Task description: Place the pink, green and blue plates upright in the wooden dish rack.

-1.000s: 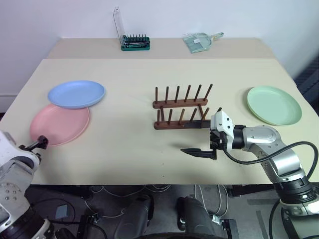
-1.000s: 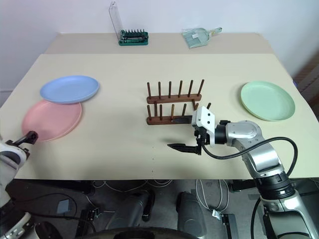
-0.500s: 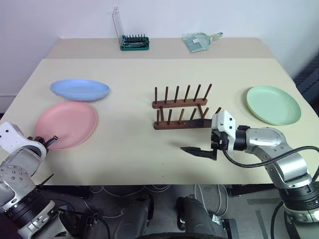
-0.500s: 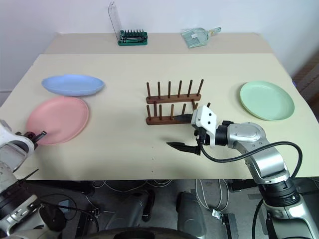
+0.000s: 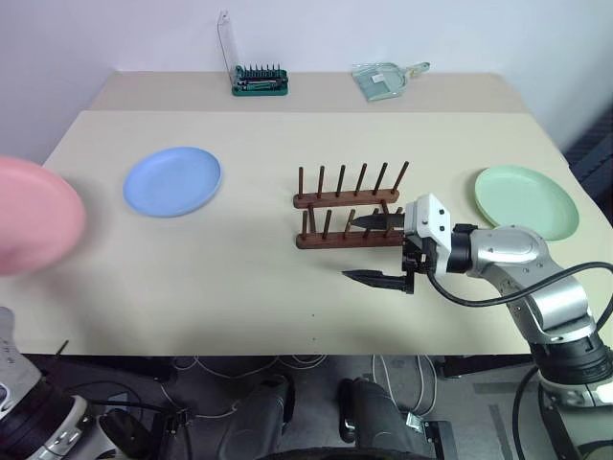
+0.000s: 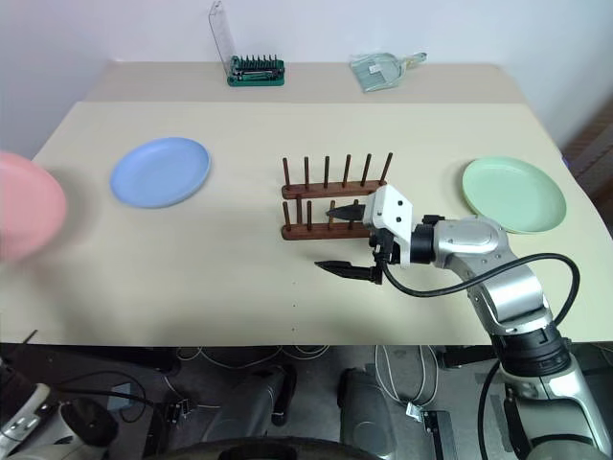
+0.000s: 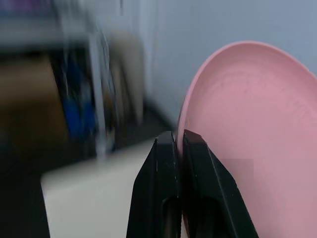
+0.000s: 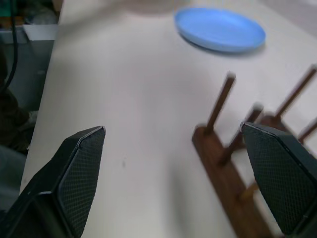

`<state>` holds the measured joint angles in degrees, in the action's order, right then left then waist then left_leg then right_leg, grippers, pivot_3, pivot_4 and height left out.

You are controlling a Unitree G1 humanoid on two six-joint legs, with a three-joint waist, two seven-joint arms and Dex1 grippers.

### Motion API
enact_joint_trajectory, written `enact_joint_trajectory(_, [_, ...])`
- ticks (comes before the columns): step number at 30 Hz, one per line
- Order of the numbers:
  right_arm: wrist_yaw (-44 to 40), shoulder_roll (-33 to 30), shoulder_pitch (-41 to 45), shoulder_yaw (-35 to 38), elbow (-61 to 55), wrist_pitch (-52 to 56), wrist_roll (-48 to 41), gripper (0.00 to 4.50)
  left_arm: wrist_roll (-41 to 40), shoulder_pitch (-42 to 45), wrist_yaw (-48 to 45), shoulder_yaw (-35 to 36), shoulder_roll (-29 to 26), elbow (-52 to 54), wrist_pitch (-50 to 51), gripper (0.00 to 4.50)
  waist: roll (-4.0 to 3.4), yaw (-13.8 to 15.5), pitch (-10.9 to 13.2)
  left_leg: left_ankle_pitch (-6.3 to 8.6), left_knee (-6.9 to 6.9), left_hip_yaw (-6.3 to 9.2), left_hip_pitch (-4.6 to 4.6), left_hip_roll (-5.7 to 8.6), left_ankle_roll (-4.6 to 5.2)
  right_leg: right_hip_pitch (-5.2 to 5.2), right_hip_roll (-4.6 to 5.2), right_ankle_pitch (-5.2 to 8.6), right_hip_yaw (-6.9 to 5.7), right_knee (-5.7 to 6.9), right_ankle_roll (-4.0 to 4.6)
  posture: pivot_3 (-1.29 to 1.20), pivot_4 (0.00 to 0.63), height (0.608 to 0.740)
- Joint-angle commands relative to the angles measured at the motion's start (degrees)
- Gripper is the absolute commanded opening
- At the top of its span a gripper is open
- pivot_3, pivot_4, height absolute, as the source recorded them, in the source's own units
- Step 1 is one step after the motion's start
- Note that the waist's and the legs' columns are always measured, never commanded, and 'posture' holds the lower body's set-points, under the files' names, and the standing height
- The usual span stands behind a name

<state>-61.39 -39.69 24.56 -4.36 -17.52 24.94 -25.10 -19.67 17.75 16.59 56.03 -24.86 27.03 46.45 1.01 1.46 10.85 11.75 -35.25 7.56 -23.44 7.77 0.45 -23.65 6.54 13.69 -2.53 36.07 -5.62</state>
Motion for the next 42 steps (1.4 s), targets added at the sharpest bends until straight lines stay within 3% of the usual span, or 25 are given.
enact_joint_trajectory(1, [1.22,1.74,5.60,0.96,-0.97,1.46,-2.33,4.50,-0.35,1.69,-6.11,-8.43,-4.15,4.06,-5.31,0.08,0.00,0.79,0.00,0.00,-0.01,0.00,0.00,0.00,0.00,0.00,0.00,0.01,0.00,0.00,-0.02,0.00,0.150,0.740])
enact_joint_trajectory(6, [5.10,4.68,12.68,-1.86,-0.42,-1.87,3.37,4.50,-1.11,8.21,-9.50,-20.94,-5.50,5.35,-5.21,0.08,0.04,0.95,0.01,-0.02,-0.03,0.00,-0.01,-0.01,-0.02,0.00,-0.03,-0.01,0.00,-0.02,0.02,0.00,0.150,0.740])
enact_joint_trajectory(13, [13.93,8.27,20.06,-11.57,6.20,-19.64,24.69,4.50,-2.83,21.02,-8.64,-38.29,3.42,6.42,-2.44,0.08,0.10,0.56,0.05,-0.16,0.07,-0.20,-0.13,-0.02,-0.31,-0.27,-0.04,-0.13,0.13,0.07,0.02,0.00,0.150,0.740])
enact_joint_trajectory(18, [21.56,10.65,22.40,-13.74,11.82,-29.15,35.19,4.50,-1.98,24.09,-7.79,-43.97,8.61,6.07,-0.41,0.08,0.12,0.48,0.07,-0.25,0.05,-0.28,-0.17,-0.02,-0.29,-0.33,-0.14,-0.14,0.22,0.07,0.01,0.00,0.150,0.740])
enact_joint_trajectory(26, [26.45,13.21,23.40,-15.54,16.34,-36.06,43.14,4.50,-3.25,22.93,-9.98,-46.54,10.77,8.05,3.03,0.08,0.12,0.47,0.07,-0.32,0.03,-0.36,-0.16,-0.23,-0.36,-0.40,-0.49,-0.20,0.42,0.09,0.10,0.00,0.150,0.740])
enact_joint_trajectory(29, [26.51,13.92,22.76,-15.87,16.61,-37.31,43.99,3.66,-3.42,22.81,-10.02,-46.00,11.17,8.33,4.01,0.00,0.12,0.47,0.07,-0.34,0.02,-0.41,-0.16,-0.36,-0.39,-0.41,-0.62,-0.28,0.47,0.08,0.20,0.00,0.150,0.740])
enact_joint_trajectory(36, [26.50,14.84,22.09,-15.92,16.83,-38.58,44.83,0.07,-3.88,22.59,-9.90,-44.79,12.26,8.56,5.10,0.00,0.12,0.37,0.07,-0.47,0.02,-0.47,-0.14,-0.62,-0.60,-0.46,-0.87,-0.44,0.51,0.09,0.44,0.00,0.150,0.740])
enact_joint_trajectory(39, [26.60,14.87,21.98,-15.96,17.06,-39.07,45.16,0.02,-4.54,22.57,-9.91,-43.92,13.26,8.49,5.19,0.00,0.12,0.28,0.07,-0.50,0.03,-0.50,-0.14,-0.68,-0.65,-0.50,-0.93,-0.47,0.55,0.10,0.49,0.00,0.150,0.740])
enact_joint_trajectory(42, [27.12,14.66,21.79,-15.96,17.39,-39.63,45.89,0.00,-5.05,22.78,-9.35,-41.95,15.12,8.27,4.13,1.06,0.12,0.16,0.07,-0.51,0.03,-0.55,-0.14,-0.69,-0.65,-0.52,-0.94,-0.48,0.59,0.10,0.49,0.00,0.150,0.740])
